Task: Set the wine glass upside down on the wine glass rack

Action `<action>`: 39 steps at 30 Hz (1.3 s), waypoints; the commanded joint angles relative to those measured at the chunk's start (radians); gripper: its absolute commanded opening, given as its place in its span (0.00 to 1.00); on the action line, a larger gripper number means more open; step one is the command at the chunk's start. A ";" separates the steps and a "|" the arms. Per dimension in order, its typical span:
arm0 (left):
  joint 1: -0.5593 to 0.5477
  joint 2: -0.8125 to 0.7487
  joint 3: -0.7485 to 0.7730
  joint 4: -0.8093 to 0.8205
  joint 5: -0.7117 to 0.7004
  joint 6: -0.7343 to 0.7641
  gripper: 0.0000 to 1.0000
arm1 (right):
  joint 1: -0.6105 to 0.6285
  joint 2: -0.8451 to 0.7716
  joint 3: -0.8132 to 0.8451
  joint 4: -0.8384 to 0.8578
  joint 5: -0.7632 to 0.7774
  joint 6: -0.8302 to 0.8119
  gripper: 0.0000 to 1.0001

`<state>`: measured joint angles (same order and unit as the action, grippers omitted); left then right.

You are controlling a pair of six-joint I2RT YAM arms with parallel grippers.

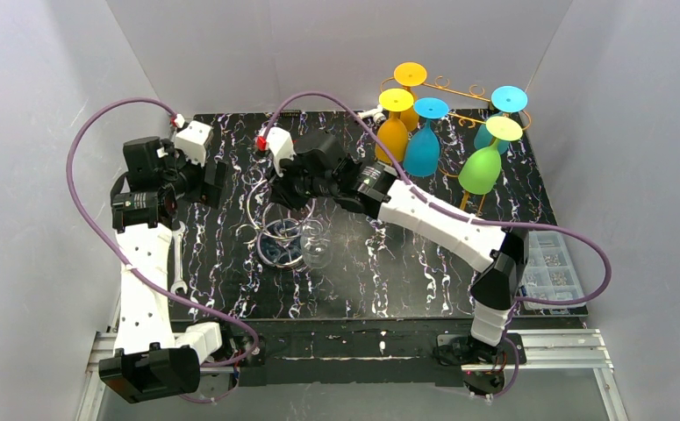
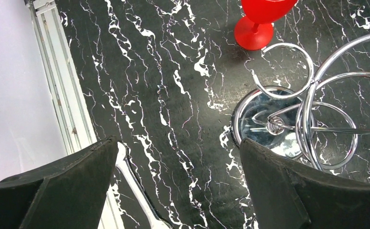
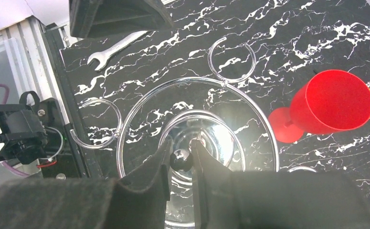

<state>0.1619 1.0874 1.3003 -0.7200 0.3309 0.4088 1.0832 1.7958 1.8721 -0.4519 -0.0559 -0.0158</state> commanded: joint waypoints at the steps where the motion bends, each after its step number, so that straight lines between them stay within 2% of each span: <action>1: 0.007 -0.031 -0.010 -0.027 0.046 0.011 0.99 | -0.024 0.019 0.116 -0.052 -0.022 -0.021 0.01; 16: 0.006 -0.073 -0.107 -0.045 0.183 -0.001 0.99 | -0.026 0.091 0.207 -0.123 -0.051 -0.039 0.01; 20: 0.007 -0.083 -0.150 -0.027 0.247 -0.033 0.99 | -0.032 0.159 0.318 -0.207 -0.086 -0.049 0.01; 21: 0.006 -0.109 -0.223 -0.003 0.321 -0.055 0.99 | -0.034 0.215 0.416 -0.276 -0.095 -0.073 0.01; 30: -0.002 -0.068 -0.279 0.077 0.458 -0.114 0.99 | -0.057 0.229 0.486 -0.351 -0.123 -0.105 0.01; 39: -0.032 -0.067 -0.301 0.080 0.506 -0.116 0.99 | -0.061 0.222 0.527 -0.390 -0.122 -0.121 0.01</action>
<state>0.1577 1.0271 1.0061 -0.6441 0.7353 0.3199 1.0248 2.0209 2.3287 -0.8803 -0.1688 -0.1165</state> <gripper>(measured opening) 0.993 0.257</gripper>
